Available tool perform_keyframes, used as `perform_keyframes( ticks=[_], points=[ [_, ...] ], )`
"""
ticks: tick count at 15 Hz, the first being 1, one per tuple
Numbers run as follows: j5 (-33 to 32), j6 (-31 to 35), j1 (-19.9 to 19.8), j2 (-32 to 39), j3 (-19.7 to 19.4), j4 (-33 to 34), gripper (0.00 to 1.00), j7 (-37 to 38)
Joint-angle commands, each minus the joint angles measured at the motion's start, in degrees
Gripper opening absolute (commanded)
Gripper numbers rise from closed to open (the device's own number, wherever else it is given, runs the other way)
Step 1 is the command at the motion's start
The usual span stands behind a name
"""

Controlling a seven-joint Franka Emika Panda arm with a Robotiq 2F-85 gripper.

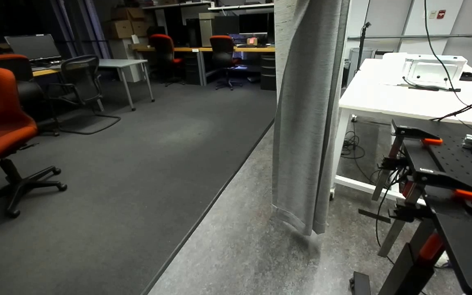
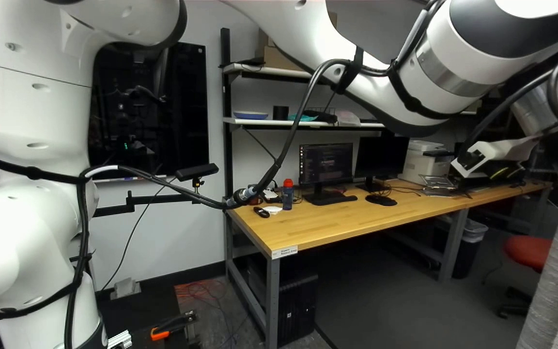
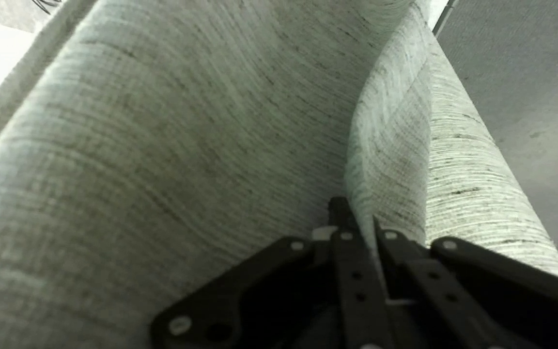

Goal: Pull the curtain open to the right

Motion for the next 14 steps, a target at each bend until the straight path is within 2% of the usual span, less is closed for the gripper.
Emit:
perform_keyframes(
  ticks=[1, 8, 14],
  points=[
    [2.80, -1.16, -2.59, 3.62, -0.84, -2.76, 0.01, -0.98],
    [7.73, -0.06, -3.80, 2.95, -0.44, -3.24, 0.01, -6.26],
    [18.51, 1.70, -5.13, 1.87, 0.43, -4.04, 0.01, -20.33]
  ],
)
